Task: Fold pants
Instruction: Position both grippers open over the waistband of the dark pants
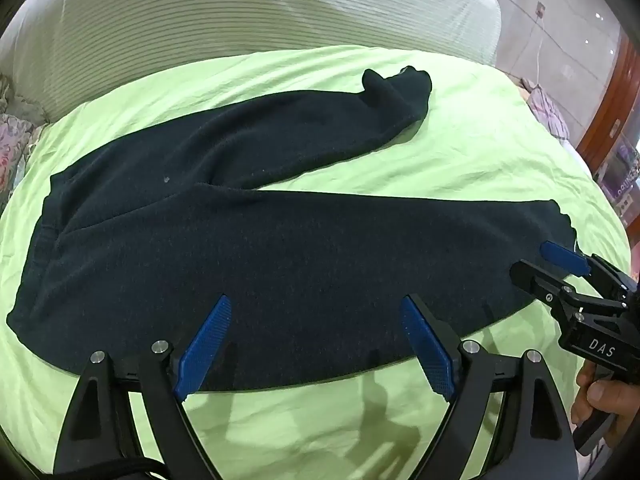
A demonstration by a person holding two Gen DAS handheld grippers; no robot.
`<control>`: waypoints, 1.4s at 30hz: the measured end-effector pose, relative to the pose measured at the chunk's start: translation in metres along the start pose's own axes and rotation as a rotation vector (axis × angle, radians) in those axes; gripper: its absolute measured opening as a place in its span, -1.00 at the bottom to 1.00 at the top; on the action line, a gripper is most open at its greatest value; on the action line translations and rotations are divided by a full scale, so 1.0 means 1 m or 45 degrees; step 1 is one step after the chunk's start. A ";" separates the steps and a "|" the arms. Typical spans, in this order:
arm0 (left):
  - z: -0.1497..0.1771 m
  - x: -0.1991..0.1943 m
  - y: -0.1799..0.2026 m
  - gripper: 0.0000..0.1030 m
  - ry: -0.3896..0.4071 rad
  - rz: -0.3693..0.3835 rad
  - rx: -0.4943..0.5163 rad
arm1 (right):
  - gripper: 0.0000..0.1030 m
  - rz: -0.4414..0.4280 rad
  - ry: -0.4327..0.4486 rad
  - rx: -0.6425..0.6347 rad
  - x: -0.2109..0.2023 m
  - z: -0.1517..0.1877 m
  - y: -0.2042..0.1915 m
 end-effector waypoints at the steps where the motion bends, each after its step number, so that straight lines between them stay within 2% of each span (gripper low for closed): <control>1: -0.001 0.000 0.000 0.70 0.002 0.004 0.000 | 0.52 -0.003 0.000 0.000 0.000 0.000 0.000; 42: 0.007 -0.003 -0.003 0.72 0.026 -0.006 -0.013 | 0.56 -0.009 -0.012 0.006 0.003 -0.005 -0.009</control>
Point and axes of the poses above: each gripper's, at about its wrist camera, not at the fingertips, and x roughly the way its jaws point, y to its right, z to its underside, the point moved 1 cm from there along x, roughly the way its jaws point, and after that the axes turned 13 degrees about -x, right-handed, at the moved point
